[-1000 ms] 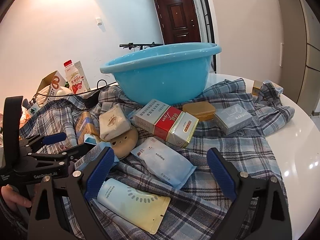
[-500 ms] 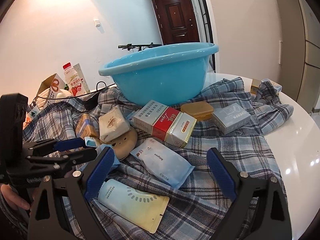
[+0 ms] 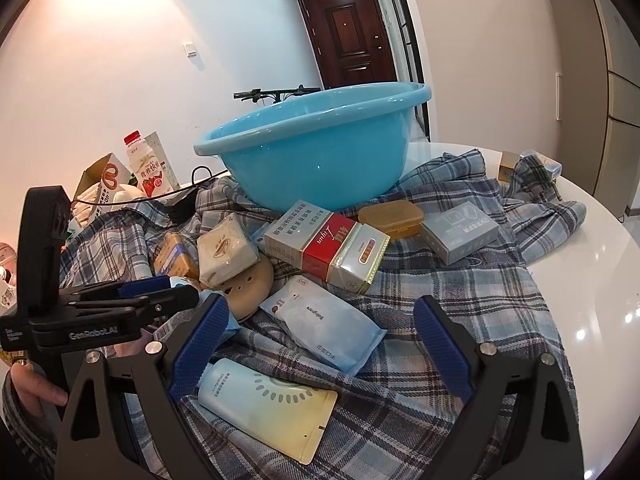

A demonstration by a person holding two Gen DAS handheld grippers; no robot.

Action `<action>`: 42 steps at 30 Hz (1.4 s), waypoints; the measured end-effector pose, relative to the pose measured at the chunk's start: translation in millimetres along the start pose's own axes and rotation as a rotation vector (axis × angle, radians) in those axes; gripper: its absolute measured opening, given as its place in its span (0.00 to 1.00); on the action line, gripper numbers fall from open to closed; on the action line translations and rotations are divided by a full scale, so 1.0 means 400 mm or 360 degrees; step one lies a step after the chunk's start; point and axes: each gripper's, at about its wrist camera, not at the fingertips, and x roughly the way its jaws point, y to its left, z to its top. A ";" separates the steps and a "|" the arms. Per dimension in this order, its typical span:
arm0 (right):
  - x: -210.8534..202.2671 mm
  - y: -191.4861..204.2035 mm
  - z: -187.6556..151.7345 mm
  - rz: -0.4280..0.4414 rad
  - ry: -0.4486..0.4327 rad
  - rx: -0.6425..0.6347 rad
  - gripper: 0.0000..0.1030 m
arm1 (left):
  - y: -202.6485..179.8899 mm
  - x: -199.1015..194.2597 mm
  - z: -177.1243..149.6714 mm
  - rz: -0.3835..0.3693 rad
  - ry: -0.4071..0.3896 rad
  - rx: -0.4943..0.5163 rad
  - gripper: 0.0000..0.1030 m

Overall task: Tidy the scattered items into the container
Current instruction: 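Move the left tool toward the white barcode box beside the pink item, then close the left tool on the small black rectangular item and lift it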

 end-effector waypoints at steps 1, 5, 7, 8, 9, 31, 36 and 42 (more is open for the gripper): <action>0.000 0.000 0.000 0.0000 0.0000 0.0000 0.90 | -0.001 0.000 -0.001 0.0003 -0.0004 -0.0005 0.60; 0.000 -0.001 -0.001 -0.0002 0.0006 0.0005 0.90 | -0.007 0.000 -0.006 0.0022 -0.0020 0.0000 0.60; 0.000 -0.003 -0.001 -0.0007 0.0007 0.0009 0.90 | -0.008 -0.001 -0.009 -0.0024 -0.0024 -0.0003 0.46; 0.000 -0.004 -0.001 -0.0008 0.0007 0.0012 0.90 | -0.010 -0.003 -0.011 -0.0025 -0.0028 0.0002 0.44; 0.000 -0.005 -0.001 -0.0007 0.0007 0.0015 0.90 | -0.008 -0.004 -0.011 -0.0020 -0.0028 0.0007 0.41; 0.010 -0.020 -0.002 -0.0019 0.0032 0.0059 0.90 | 0.010 0.004 -0.028 0.0246 0.0040 0.0091 0.58; 0.006 -0.020 -0.002 -0.0018 0.0028 0.0061 0.90 | 0.025 0.008 -0.026 0.0222 0.0035 0.0049 0.66; 0.005 -0.022 0.000 -0.0025 0.0024 0.0065 0.90 | 0.032 -0.003 -0.026 0.0248 0.0015 0.0037 0.37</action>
